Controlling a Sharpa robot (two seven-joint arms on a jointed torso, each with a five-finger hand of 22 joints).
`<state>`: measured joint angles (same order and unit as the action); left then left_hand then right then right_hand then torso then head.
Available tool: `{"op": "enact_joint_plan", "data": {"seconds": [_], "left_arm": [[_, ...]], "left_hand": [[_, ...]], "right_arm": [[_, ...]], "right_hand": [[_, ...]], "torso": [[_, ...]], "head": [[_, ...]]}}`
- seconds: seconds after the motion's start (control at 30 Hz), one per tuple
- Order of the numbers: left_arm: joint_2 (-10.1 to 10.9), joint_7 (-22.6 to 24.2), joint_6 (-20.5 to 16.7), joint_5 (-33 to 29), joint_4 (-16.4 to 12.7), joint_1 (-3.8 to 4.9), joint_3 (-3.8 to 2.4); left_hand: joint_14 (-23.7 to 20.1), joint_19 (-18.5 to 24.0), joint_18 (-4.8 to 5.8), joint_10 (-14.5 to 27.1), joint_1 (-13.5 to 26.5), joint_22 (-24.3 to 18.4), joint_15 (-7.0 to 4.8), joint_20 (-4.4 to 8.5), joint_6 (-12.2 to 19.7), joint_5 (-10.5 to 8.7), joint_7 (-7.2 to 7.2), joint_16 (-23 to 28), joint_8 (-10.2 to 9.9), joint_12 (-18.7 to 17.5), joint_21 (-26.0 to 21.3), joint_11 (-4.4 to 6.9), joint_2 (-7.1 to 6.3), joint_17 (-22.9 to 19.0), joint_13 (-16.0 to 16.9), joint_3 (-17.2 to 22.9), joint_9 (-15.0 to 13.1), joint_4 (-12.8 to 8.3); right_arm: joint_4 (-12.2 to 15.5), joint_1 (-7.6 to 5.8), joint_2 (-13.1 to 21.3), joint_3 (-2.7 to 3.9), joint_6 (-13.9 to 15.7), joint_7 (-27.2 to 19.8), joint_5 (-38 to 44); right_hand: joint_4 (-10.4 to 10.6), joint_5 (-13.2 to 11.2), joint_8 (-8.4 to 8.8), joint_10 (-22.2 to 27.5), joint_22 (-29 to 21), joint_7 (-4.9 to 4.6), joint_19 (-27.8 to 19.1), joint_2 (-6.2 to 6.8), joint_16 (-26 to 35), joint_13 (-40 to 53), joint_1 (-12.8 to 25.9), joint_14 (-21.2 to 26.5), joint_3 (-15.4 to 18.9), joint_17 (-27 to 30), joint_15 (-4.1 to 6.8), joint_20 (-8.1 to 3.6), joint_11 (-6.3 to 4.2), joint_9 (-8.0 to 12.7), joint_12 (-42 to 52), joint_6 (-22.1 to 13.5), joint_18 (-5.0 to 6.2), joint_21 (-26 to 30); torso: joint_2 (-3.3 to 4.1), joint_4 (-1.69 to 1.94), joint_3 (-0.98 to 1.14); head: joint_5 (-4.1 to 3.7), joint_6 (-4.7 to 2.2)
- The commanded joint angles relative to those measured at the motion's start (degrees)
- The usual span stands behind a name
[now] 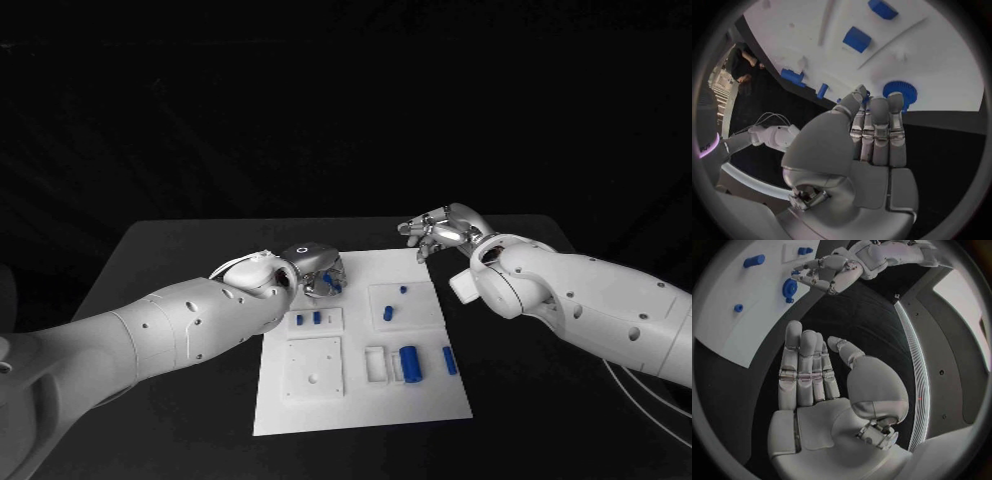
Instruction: Assemble the parts on the task board
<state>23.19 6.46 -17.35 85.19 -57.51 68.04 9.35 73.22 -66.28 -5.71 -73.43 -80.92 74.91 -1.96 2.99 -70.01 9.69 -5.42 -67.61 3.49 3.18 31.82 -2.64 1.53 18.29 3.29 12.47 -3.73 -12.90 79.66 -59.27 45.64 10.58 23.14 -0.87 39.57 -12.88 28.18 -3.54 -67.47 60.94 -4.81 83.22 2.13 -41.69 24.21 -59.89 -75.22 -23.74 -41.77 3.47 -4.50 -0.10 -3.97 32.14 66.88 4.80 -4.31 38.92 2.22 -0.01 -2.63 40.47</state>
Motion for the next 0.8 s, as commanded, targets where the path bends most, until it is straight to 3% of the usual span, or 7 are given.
{"op": "enact_joint_plan", "data": {"seconds": [0.03, 0.13, 0.23, 0.57, 0.8], "left_arm": [[1.06, -0.11, -0.99, -2.6, -1.96, 0.06, -1.08], [2.32, -0.5, -0.23, -3.32, -3.5, 0.23, -2.18], [3.59, -0.87, 0.54, -4.22, -4.62, 0.66, -2.71], [7.45, -1.36, 1.43, -5.8, -7.15, 1.13, -3.03], [9.18, -1.57, 2.12, -5.98, -7.06, 1.17, -3.01]], "left_hand": [[0.47, -0.52, -0.58, -0.22, 0.07, 1.2, -0.07, 0.06, -0.3, 0.24, 0.06, 0.37, 0.11, 0.13, 0.27, -0.01, 0.4, 0.09, 0.07, 0.06, 0.03, -0.42], [0.47, -0.52, -0.58, -0.22, 0.07, 1.2, -0.07, 0.06, -0.3, 0.24, 0.06, 0.37, 0.11, 0.13, 0.27, -0.01, 0.4, 0.09, 0.07, 0.06, 0.03, -0.42], [0.48, -0.52, -0.58, -0.17, 0.13, 1.19, -0.05, 0.05, -0.26, 0.11, 0.05, 0.42, 0.1, 0.12, 0.28, -0.03, 0.38, 0.14, 0.07, 0.04, 0.03, -0.49], [0.45, -0.48, -0.58, -0.08, 0.08, 1.19, -0.04, 0.04, -0.16, -0.08, 0.04, 0.51, 0.11, 0.13, 0.26, -0.05, 0.4, 0.2, 0.07, -0.02, 0.04, -0.59], [0.42, -0.45, -0.58, -0.11, -0.05, 1.19, -0.04, 0.05, -0.19, -0.13, 0.04, 0.59, 0.11, 0.13, 0.26, -0.06, 0.38, 0.21, 0.07, -0.06, 0.03, -0.68]], "right_arm": [[0.03, 0.0, 0.09, 0.02, -0.07, -0.66, 0.04], [0.03, 0.0, 0.15, 0.02, -0.12, -0.65, 0.04], [-0.05, 0.01, 0.18, 0.02, -0.22, -0.62, 0.04], [-0.27, 0.01, 0.38, 0.02, -0.32, -0.58, 0.02], [-0.22, 0.01, 0.46, 0.03, -0.19, -0.57, 0.02]], "right_hand": [[-0.29, 0.23, -0.08, -0.26, -0.02, 0.05, -0.26, 0.27, -0.2, -0.04, -0.23, 0.33, 0.07, 0.05, -0.06, -0.05, -0.16, 0.06, 0.26, -0.21, -0.14, -0.22], [-0.29, 0.23, -0.08, -0.26, -0.02, 0.05, -0.26, 0.27, -0.2, -0.04, -0.23, 0.33, 0.07, 0.05, -0.06, -0.05, -0.16, 0.06, 0.26, -0.21, -0.14, -0.22], [-0.29, 0.23, -0.08, -0.26, -0.02, 0.05, -0.26, 0.27, -0.2, -0.04, -0.23, 0.33, 0.07, 0.05, -0.06, -0.05, -0.16, 0.06, 0.26, -0.21, -0.14, -0.22], [-0.29, 0.23, -0.08, -0.26, -0.02, 0.05, -0.26, 0.27, -0.2, -0.04, -0.23, 0.33, 0.07, 0.05, -0.06, -0.05, -0.16, 0.06, 0.26, -0.21, -0.14, -0.22], [-0.29, 0.23, -0.08, -0.26, -0.02, 0.05, -0.26, 0.27, -0.2, -0.04, -0.23, 0.33, 0.07, 0.05, -0.06, -0.05, -0.16, 0.06, 0.26, -0.21, -0.14, -0.22]], "torso": [[-0.06, 0.1, -0.04], [-0.13, 0.17, -0.07], [-0.13, 0.16, -0.06], [-0.05, 0.16, -0.09], [-0.06, 0.08, -0.07]], "head": [[0.22, -0.16], [0.36, -0.18], [0.58, -0.34], [0.68, -0.28], [0.94, -0.21]]}}
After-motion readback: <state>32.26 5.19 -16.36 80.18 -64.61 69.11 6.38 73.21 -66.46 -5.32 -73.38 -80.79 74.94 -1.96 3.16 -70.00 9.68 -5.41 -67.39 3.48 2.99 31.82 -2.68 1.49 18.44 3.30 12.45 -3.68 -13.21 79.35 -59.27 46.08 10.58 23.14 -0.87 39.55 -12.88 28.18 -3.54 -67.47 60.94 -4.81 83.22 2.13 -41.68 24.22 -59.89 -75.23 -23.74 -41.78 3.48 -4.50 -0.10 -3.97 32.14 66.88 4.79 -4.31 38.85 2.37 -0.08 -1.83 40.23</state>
